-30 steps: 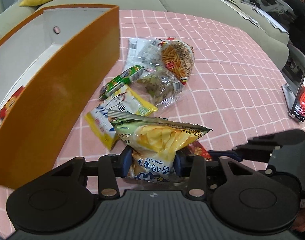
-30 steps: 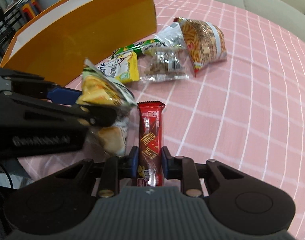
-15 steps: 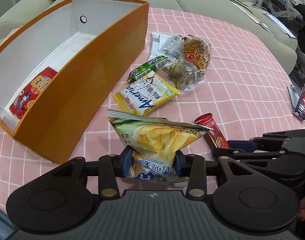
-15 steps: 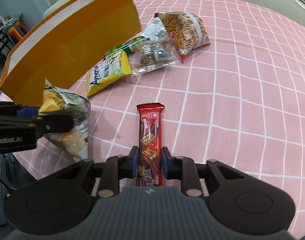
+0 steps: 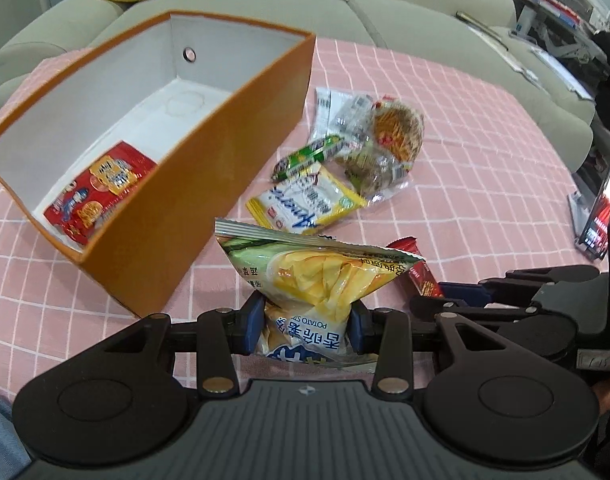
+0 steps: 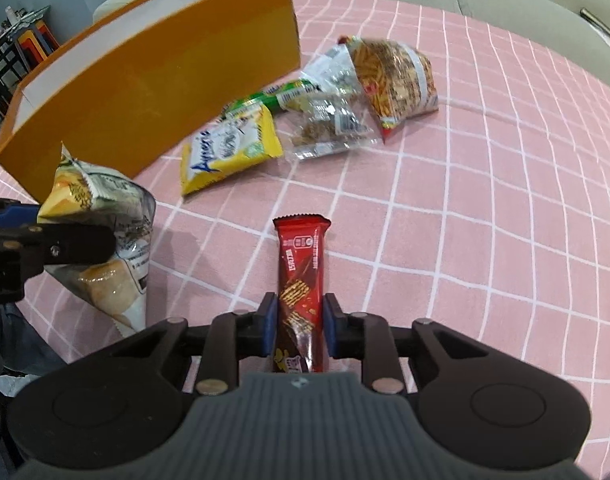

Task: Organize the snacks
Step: 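Carry the chip bag and chocolate bar into the box and release them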

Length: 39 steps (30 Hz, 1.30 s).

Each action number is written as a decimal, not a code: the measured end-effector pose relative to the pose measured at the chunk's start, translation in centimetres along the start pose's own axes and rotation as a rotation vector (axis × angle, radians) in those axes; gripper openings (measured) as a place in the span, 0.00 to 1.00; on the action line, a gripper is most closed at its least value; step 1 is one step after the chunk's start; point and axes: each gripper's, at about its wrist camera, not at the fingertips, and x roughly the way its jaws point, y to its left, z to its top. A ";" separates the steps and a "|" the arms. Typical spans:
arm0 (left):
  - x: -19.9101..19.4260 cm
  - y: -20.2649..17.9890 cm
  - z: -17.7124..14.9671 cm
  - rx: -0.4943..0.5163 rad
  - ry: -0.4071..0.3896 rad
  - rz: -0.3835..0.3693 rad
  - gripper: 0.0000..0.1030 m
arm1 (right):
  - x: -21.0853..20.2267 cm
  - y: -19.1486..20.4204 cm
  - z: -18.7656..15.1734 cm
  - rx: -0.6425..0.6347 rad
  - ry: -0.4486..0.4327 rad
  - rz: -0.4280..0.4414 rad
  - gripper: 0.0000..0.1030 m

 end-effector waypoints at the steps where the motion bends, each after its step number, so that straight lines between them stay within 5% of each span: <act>1: -0.4 0.0 0.1 -0.003 -0.005 0.001 0.45 | -0.4 0.2 0.1 0.000 -0.012 0.001 0.20; 14: -6.9 0.9 2.7 -0.013 -0.135 0.034 0.45 | -7.5 3.7 4.9 -0.020 -0.217 0.082 0.20; 24: -10.3 5.7 7.4 -0.043 -0.234 0.154 0.45 | -9.3 8.3 11.8 -0.136 -0.325 0.135 0.20; 31: -10.1 9.0 10.7 -0.069 -0.216 0.211 0.45 | -8.4 11.4 16.5 -0.193 -0.357 0.165 0.20; 39: -7.5 11.5 12.5 -0.030 -0.067 0.214 0.45 | -5.2 14.0 20.3 -0.250 -0.320 0.146 0.20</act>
